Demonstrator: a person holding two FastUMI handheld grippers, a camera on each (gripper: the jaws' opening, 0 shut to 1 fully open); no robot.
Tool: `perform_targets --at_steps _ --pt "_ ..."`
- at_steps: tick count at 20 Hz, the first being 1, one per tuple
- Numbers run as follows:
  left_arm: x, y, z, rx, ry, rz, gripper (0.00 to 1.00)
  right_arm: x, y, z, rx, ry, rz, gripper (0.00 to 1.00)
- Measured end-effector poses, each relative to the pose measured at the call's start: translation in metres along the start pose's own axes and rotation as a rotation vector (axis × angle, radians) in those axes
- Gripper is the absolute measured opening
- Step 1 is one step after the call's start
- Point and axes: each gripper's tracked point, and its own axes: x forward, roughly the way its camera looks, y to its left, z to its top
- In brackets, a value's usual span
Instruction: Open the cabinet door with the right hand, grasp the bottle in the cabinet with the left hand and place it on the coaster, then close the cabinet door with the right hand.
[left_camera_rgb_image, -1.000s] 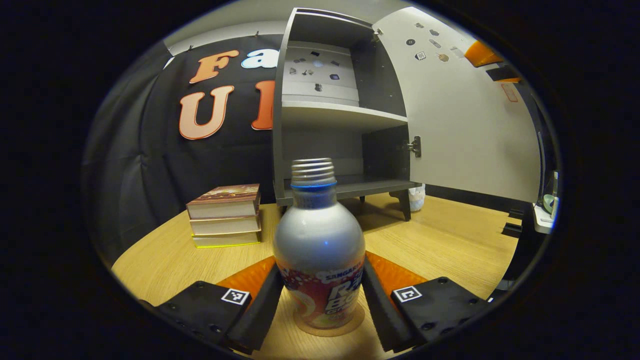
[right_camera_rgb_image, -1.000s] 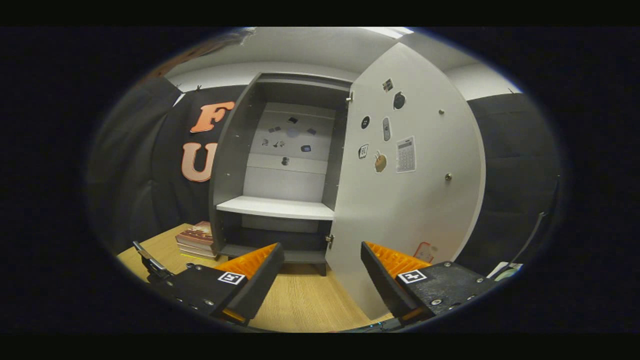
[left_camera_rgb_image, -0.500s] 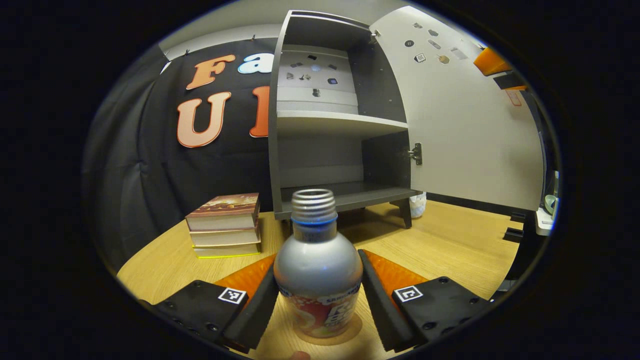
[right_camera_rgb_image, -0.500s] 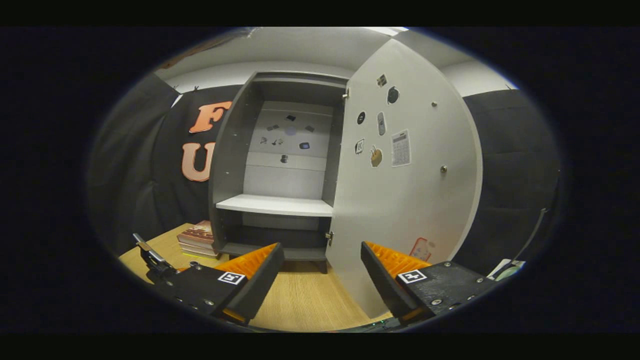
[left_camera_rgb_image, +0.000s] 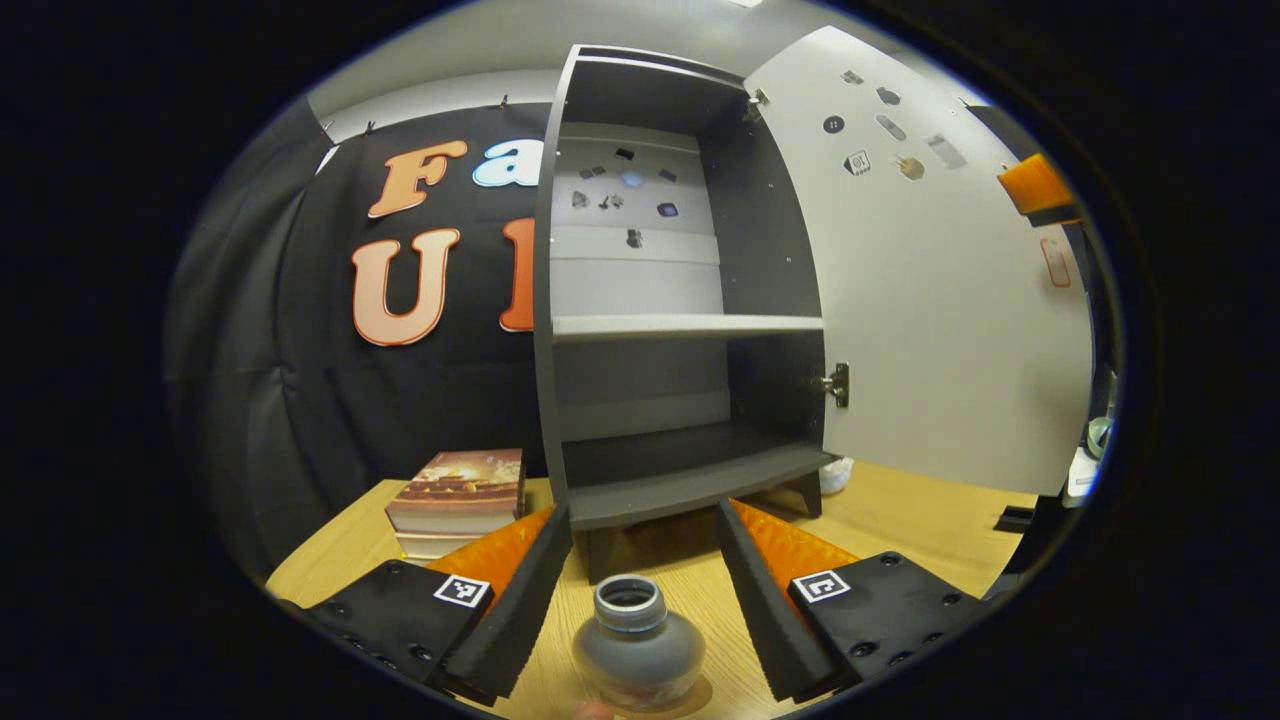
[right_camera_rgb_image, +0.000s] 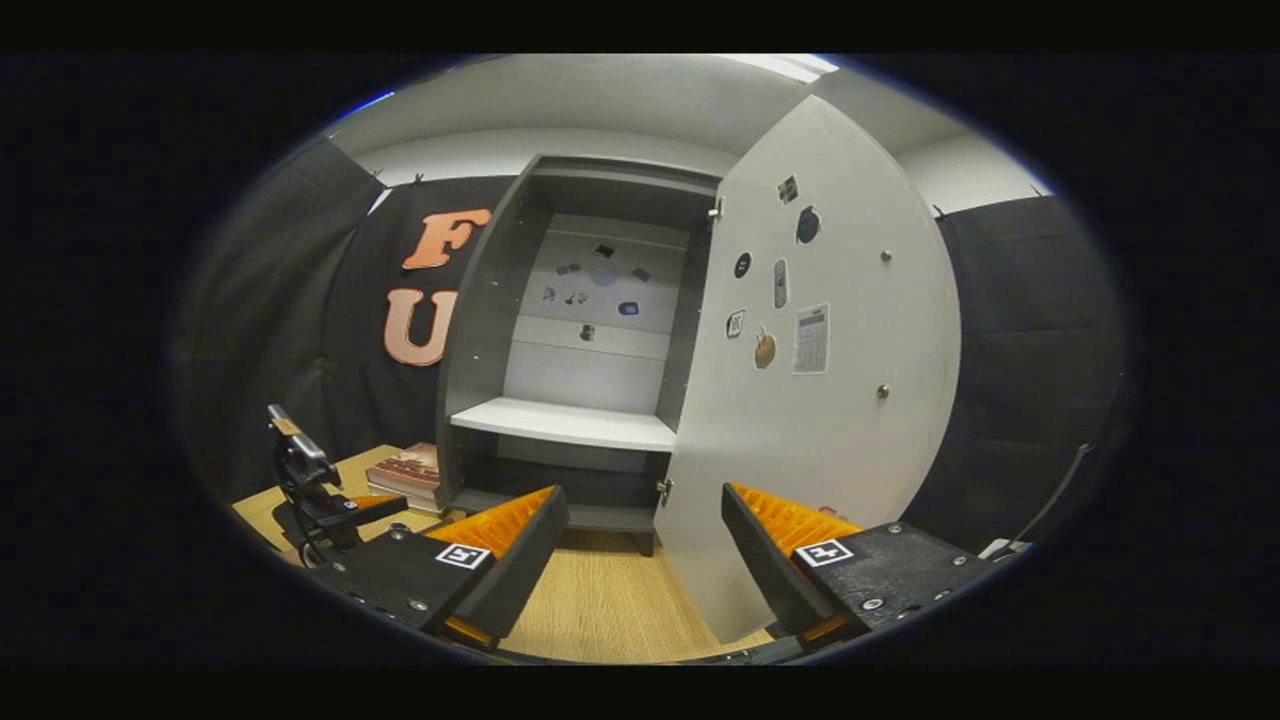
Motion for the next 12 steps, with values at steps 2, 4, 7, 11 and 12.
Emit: perform_targets --at_steps 2,4,7,11,12 --pt "0.000 0.003 0.024 -0.004 -0.023 0.012 0.94 -0.003 -0.002 0.008 0.017 -0.012 0.003 0.95" --pt "-0.003 0.003 0.041 -0.001 -0.025 0.016 0.94 -0.006 -0.006 0.014 0.039 -0.019 -0.001 0.95" --pt "-0.011 0.001 0.066 -0.014 -0.028 0.020 0.94 -0.009 -0.012 0.022 0.064 -0.030 -0.006 0.95" --pt "-0.021 -0.003 0.092 -0.041 -0.015 0.022 0.94 -0.010 -0.022 0.026 0.086 -0.024 -0.005 0.95" --pt "-0.023 -0.002 0.098 -0.048 -0.017 0.028 0.94 -0.011 -0.024 0.026 0.093 -0.027 -0.004 0.95"
